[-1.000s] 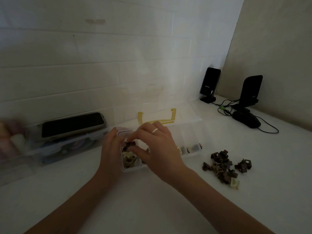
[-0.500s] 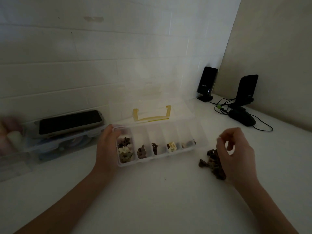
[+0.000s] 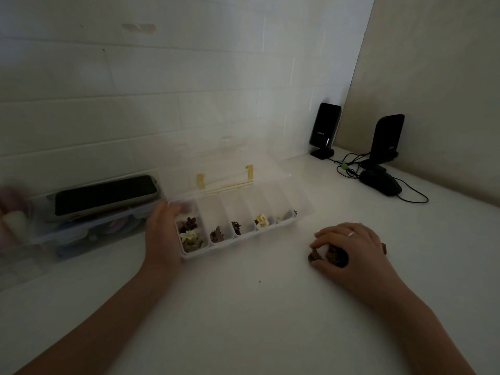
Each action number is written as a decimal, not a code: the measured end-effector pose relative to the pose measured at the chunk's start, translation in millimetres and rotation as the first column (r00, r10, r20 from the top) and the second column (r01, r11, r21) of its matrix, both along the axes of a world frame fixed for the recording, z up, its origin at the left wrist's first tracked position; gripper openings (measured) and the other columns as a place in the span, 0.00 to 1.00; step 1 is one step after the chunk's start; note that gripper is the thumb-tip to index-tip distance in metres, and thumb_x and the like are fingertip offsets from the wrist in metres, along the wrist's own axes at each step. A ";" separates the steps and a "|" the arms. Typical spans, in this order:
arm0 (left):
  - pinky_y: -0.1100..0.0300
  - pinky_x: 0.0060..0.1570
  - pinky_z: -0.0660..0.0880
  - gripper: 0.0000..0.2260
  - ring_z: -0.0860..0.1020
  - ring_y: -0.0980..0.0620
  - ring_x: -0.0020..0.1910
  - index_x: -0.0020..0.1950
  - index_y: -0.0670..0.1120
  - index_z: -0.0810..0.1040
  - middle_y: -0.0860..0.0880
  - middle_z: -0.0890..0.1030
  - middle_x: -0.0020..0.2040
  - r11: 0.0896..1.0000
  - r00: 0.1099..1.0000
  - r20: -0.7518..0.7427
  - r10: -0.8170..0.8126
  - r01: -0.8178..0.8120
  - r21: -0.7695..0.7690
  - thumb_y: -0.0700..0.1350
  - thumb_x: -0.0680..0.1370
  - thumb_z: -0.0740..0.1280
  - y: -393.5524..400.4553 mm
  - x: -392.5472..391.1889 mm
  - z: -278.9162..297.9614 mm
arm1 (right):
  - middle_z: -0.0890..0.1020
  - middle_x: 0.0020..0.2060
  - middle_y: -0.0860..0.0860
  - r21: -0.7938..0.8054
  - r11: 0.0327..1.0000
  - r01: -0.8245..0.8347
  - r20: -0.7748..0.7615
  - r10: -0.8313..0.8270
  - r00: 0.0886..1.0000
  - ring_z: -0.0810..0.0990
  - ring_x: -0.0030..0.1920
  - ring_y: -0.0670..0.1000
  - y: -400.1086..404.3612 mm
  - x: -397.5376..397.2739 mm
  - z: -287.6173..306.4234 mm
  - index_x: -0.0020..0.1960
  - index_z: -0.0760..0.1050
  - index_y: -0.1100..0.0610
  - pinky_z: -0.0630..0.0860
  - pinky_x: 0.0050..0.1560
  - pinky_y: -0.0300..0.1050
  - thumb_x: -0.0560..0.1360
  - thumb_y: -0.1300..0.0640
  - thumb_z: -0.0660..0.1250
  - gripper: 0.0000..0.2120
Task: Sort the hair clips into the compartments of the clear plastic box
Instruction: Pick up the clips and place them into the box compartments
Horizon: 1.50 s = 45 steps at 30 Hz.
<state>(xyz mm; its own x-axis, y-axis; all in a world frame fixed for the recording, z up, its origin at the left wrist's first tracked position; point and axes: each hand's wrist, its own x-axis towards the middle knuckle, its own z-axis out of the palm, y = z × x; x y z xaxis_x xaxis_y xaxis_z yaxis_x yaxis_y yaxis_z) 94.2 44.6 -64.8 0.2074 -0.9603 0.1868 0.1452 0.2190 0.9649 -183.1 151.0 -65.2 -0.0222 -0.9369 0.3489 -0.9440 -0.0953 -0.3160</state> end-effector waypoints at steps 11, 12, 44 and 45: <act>0.39 0.54 0.72 0.06 0.78 0.38 0.50 0.44 0.44 0.76 0.45 0.79 0.44 0.999 0.997 -0.066 -0.034 0.036 0.032 0.38 0.76 0.60 -1.1 -3.0 -0.2 | 0.79 0.38 0.33 -0.038 0.988 -0.151 0.249 0.156 0.956 0.74 0.47 0.36 0.8 16.8 4.0 0.53 0.81 0.48 0.69 0.43 0.28 0.69 0.63 0.73 0.16; 0.36 0.57 0.71 0.05 0.78 0.35 0.52 0.45 0.44 0.76 0.43 0.78 0.46 0.999 0.998 -0.056 -0.037 0.039 0.024 0.38 0.76 0.61 0.5 -2.3 -0.7 | 0.78 0.38 0.32 -0.056 0.985 -0.165 0.248 0.174 0.953 0.74 0.47 0.36 0.4 16.8 3.9 0.53 0.82 0.50 0.69 0.43 0.28 0.69 0.64 0.72 0.15; 0.52 0.43 0.78 0.10 0.81 0.47 0.41 0.48 0.40 0.75 0.43 0.80 0.43 0.989 0.991 0.072 -0.110 0.116 -0.089 0.30 0.74 0.58 2.1 1.9 -7.3 | 0.75 0.36 0.33 -0.317 0.948 0.013 0.190 0.050 0.980 0.75 0.38 0.41 3.6 27.7 6.0 0.43 0.80 0.49 0.74 0.42 0.47 0.69 0.55 0.72 0.04; 0.53 0.41 0.79 0.10 0.81 0.47 0.41 0.49 0.39 0.75 0.43 0.80 0.43 0.988 0.991 0.069 -0.118 0.124 -0.089 0.30 0.74 0.58 1.9 2.2 -7.5 | 0.75 0.34 0.35 -0.323 0.945 0.050 0.196 0.015 0.981 0.76 0.37 0.43 3.7 26.4 6.1 0.44 0.80 0.49 0.75 0.42 0.52 0.70 0.57 0.71 0.04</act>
